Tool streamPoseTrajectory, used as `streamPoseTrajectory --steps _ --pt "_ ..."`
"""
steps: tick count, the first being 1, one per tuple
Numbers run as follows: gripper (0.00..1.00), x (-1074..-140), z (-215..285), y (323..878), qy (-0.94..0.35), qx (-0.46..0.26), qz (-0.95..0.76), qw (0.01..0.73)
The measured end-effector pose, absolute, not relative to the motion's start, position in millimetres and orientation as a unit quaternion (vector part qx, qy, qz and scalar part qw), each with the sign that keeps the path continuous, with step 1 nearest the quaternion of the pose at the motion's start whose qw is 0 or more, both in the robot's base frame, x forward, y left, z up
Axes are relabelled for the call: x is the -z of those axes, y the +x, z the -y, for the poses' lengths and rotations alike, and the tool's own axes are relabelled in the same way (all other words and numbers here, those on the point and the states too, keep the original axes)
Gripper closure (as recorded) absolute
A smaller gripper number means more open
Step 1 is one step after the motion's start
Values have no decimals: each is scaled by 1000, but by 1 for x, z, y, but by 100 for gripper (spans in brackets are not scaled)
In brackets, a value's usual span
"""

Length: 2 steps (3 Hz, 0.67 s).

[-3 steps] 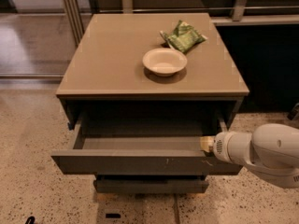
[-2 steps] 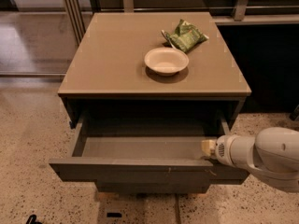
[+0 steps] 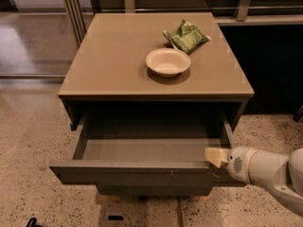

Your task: Open top drawer

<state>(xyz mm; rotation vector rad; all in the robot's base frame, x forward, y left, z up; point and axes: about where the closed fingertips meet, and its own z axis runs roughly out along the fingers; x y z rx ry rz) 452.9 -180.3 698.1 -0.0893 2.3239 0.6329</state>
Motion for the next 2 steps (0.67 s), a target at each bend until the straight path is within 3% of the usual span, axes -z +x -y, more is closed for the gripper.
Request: streamPoseTrajectory --steps 2 --pt "100 -702 176 432 -33 -284 -886 366"
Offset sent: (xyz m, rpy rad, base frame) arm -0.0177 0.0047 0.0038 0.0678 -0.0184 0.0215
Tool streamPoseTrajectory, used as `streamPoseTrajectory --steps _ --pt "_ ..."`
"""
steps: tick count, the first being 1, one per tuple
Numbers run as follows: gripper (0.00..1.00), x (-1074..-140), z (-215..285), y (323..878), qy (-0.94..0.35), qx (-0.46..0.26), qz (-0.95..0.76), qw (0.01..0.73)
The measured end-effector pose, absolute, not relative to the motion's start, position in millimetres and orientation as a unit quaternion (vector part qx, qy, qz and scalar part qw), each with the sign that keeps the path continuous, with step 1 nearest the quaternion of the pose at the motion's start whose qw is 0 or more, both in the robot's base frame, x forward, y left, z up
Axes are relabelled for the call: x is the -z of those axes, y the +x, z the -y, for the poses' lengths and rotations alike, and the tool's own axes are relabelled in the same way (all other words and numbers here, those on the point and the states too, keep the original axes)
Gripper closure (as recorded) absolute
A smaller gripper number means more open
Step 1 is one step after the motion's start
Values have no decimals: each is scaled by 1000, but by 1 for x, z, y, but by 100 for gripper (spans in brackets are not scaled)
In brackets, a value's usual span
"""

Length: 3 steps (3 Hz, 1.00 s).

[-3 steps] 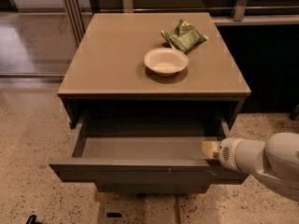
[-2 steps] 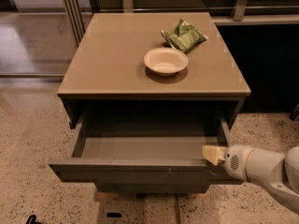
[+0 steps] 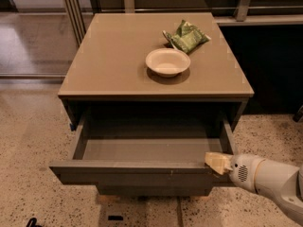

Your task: Open top drawer

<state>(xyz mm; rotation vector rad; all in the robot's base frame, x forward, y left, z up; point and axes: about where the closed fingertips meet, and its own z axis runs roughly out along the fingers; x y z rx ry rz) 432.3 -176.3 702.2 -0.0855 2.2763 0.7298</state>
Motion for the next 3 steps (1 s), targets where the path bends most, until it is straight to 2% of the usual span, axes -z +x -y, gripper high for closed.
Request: streamPoseTrajectory --steps 1,2,3 --pt "84 -702 176 432 -33 -284 -886 366" --pt "61 -702 176 432 -33 -284 -886 366" --pt "32 -702 176 432 -33 -284 -886 366"
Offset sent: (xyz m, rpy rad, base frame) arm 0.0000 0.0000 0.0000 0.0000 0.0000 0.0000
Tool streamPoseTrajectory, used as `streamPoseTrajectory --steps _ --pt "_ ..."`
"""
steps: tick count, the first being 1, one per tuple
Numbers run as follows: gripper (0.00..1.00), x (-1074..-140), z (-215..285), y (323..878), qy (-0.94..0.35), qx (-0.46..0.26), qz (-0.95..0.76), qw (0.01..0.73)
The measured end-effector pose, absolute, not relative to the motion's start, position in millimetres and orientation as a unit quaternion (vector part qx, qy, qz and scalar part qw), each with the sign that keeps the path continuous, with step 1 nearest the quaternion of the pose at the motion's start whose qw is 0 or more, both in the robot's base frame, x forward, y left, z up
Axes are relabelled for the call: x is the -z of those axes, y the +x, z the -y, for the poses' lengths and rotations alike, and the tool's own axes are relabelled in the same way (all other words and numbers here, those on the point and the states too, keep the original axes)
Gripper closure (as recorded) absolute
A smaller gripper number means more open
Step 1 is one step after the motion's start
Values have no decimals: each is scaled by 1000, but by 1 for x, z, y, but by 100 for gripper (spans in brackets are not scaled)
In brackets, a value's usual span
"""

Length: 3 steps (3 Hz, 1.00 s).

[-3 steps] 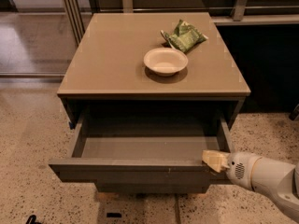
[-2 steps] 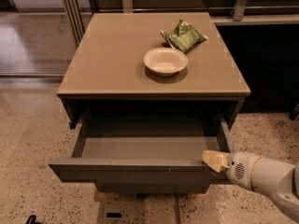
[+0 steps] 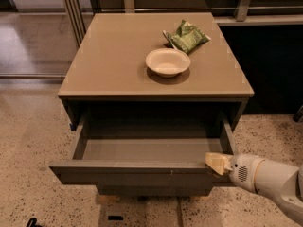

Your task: Open top drawer

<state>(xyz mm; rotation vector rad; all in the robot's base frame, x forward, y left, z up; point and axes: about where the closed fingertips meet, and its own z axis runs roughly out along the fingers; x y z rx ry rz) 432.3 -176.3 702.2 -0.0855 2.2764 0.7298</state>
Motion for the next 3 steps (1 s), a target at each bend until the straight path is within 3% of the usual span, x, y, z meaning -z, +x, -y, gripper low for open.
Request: streamPoseTrajectory --steps 1,2,3 --pt "7 -702 176 432 -33 -284 -886 366" --pt "0 -702 176 432 -33 -284 -886 366" --pt "0 -702 176 432 -33 -284 -886 366"
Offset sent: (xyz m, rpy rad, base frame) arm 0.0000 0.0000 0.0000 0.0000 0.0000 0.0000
